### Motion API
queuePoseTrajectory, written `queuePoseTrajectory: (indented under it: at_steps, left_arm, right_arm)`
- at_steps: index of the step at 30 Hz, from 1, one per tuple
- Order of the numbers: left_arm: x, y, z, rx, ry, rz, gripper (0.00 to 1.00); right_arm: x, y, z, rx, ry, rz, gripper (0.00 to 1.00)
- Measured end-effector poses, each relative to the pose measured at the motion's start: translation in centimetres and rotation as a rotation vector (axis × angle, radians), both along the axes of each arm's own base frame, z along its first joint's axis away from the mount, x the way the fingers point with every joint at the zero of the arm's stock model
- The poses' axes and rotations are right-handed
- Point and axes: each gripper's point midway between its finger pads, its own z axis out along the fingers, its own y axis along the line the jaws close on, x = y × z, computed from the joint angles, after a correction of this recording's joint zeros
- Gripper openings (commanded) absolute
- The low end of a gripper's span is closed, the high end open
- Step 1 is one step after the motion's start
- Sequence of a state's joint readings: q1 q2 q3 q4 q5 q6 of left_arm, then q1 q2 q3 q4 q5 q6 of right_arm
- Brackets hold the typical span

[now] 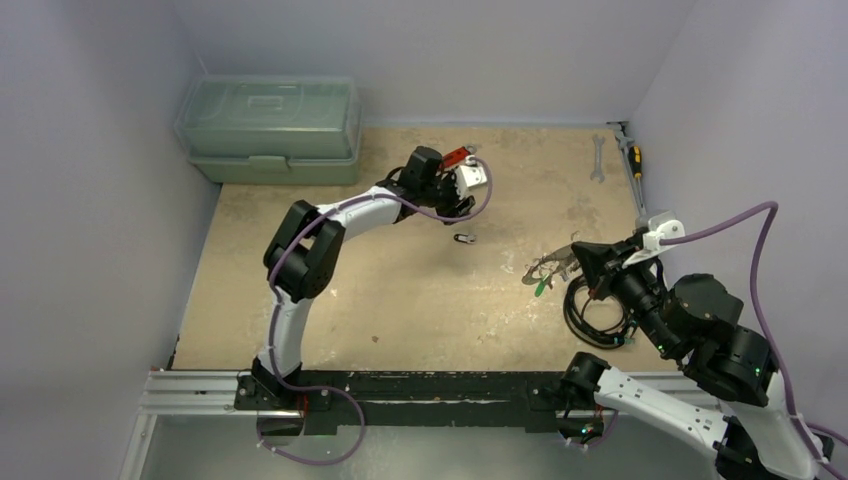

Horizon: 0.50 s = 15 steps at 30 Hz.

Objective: Put the keys on the keyring

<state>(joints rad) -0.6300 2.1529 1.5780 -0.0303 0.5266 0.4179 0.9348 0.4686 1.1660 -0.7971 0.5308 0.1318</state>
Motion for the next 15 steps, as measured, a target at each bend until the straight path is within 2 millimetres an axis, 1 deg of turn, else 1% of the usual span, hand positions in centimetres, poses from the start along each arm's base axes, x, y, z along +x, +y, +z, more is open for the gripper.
queuePoseTrajectory:
  at_steps: [3, 5, 6, 8, 10, 12, 15]
  left_arm:
    - [-0.2, 0.8, 1.3, -0.017, 0.012, 0.065, 0.45]
    - [-0.9, 1.0, 1.4, -0.019, 0.015, 0.07, 0.46]
    - [-1.6, 1.2, 1.2, -0.012, 0.014, 0.063, 0.47]
    - [-3.8, 1.4, 0.3, 0.019, 0.01, 0.025, 0.48]
    - [-6.0, 1.1, -0.7, 0.05, 0.013, -0.02, 0.48]
    - [-7.7, 0.2, -1.6, 0.073, 0.027, -0.059, 0.48]
    - [-8.8, -0.7, -1.9, 0.08, 0.033, -0.082, 0.48]
  right_arm:
    - [0.1, 0.1, -0.1, -0.002, 0.001, 0.0, 0.0]
    - [0.1, 0.1, -0.3, -0.005, 0.003, 0.0, 0.0]
    - [0.1, 0.2, -0.3, -0.006, 0.004, 0.0, 0.0]
    - [0.2, 0.2, -0.4, -0.008, 0.005, 0.0, 0.0]
    - [0.2, 0.2, -0.5, -0.008, 0.005, 0.0, 0.0]
    - [0.2, 0.3, -0.5, -0.008, 0.004, 0.0, 0.0]
    - [0.3, 0.4, -0.7, -0.01, 0.006, 0.001, 0.0]
